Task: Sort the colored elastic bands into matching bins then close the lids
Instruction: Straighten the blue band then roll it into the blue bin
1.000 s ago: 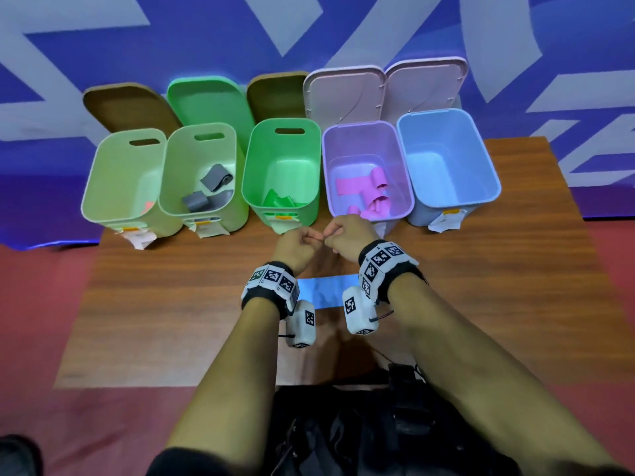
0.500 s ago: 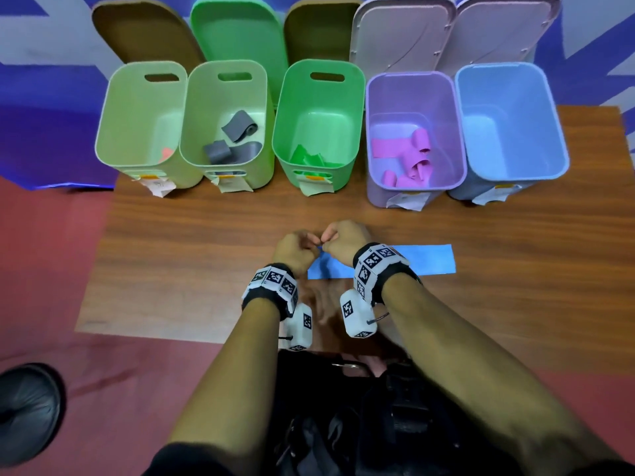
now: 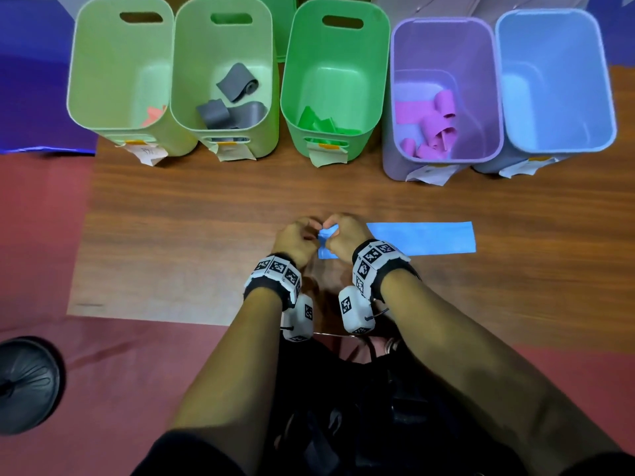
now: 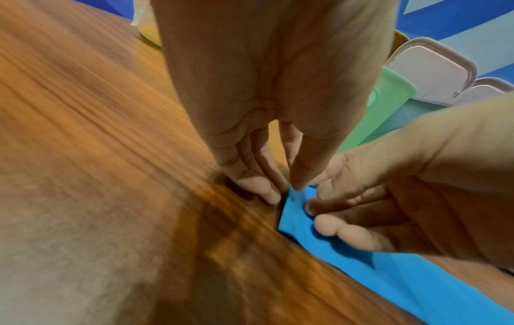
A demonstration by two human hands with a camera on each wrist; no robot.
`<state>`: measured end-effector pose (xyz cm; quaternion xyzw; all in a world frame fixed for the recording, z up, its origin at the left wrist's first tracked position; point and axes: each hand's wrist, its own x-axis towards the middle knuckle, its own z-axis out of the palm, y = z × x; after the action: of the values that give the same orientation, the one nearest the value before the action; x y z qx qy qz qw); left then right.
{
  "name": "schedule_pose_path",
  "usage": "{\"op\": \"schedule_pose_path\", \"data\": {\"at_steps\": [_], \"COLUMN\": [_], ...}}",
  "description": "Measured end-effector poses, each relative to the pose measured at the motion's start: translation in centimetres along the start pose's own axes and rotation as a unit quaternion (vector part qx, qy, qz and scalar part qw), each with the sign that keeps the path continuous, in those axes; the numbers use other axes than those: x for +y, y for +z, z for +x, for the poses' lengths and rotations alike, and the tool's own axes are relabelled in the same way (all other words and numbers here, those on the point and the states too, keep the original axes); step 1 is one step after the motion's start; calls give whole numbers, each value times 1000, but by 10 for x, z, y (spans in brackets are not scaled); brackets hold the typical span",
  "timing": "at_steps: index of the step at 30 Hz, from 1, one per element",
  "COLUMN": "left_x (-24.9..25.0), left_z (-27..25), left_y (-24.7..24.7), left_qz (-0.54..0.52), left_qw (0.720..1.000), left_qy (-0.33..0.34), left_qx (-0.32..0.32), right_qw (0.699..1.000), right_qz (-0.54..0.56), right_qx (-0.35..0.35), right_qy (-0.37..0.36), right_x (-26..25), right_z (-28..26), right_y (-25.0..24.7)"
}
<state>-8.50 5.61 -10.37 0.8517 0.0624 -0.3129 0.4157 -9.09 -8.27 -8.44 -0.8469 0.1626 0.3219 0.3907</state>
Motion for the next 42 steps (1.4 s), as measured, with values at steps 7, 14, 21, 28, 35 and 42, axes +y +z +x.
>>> {"op": "schedule_pose_path", "data": {"at_steps": [7,14,21,28,35,42], "left_x": [3,32,59,100,99,49], "left_z": [2,7,3,1,6,10], "left_y": [3,1,-1,4,10,11], "left_qz": [-57,-83,-112,-134,-100,-55], "left_qw": [998,996,993,989,994,998], "left_qy": [-18,5,28,62,45,-8], "left_qx": [19,-19,17,-22,0,9], "right_qw": [1000,999,996,986,991,993], "right_qz": [11,21,67,76,82,59], "right_qx": [7,35,52,139,106,102], "right_qy": [-7,-18,-32,-57,-16,20], "right_x": [2,3,-1,1,18,22], "right_z": [1,-1,-5,-16,-13,-4], "right_y": [0,-21,-45,-88,-84,-48]}}
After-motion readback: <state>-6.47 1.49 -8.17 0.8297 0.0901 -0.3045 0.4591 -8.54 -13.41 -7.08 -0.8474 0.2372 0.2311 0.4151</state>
